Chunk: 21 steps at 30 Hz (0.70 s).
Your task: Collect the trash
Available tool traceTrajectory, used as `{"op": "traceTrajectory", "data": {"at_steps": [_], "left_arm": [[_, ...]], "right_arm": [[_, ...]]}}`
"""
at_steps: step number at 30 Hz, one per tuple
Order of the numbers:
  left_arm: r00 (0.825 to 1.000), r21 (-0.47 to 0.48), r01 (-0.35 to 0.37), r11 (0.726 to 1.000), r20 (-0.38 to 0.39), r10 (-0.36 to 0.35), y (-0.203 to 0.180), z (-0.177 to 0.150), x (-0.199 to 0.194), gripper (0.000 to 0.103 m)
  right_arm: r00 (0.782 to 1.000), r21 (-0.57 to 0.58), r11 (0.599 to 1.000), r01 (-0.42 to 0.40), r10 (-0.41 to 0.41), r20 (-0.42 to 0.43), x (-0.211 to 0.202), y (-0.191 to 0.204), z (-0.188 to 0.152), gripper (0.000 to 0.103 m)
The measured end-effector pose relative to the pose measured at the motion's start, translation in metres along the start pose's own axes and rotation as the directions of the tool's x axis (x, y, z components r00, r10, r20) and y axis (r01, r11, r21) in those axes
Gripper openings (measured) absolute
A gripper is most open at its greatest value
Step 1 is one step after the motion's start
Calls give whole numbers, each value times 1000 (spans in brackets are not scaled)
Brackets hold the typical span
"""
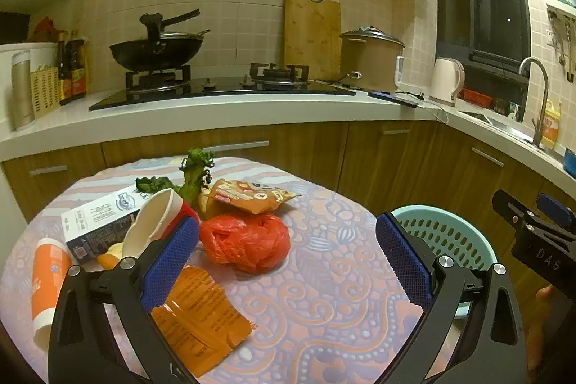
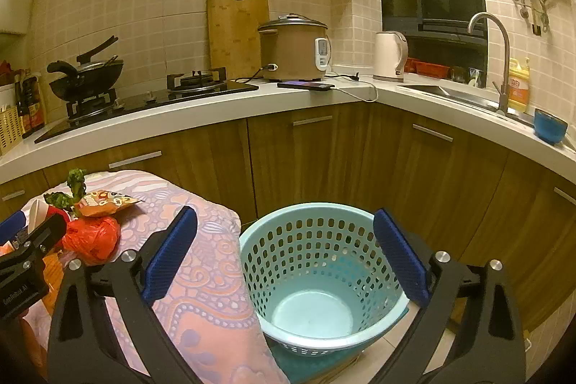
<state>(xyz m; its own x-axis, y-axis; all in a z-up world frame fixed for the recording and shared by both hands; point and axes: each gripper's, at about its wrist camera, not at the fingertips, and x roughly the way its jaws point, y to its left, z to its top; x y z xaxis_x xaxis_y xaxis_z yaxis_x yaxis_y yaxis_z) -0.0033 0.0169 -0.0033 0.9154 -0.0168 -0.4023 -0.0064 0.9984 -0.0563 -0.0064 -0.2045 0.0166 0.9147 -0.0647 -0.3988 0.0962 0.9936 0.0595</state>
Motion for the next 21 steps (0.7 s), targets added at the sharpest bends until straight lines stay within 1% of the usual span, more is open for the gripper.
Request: {"op": "traceTrajectory", "data": {"at_steps": [18, 21], "left_arm": [[1000, -10, 12, 1000, -3, -12, 4, 3, 1, 95], [1000, -8, 10, 1000, -3, -10, 3, 3, 1, 95]], "right_arm": [[1000, -6, 1000, -18, 18, -11, 4, 4, -2, 91], [1000, -5, 1000, -18, 18, -13, 4, 4, -2, 90]]}}
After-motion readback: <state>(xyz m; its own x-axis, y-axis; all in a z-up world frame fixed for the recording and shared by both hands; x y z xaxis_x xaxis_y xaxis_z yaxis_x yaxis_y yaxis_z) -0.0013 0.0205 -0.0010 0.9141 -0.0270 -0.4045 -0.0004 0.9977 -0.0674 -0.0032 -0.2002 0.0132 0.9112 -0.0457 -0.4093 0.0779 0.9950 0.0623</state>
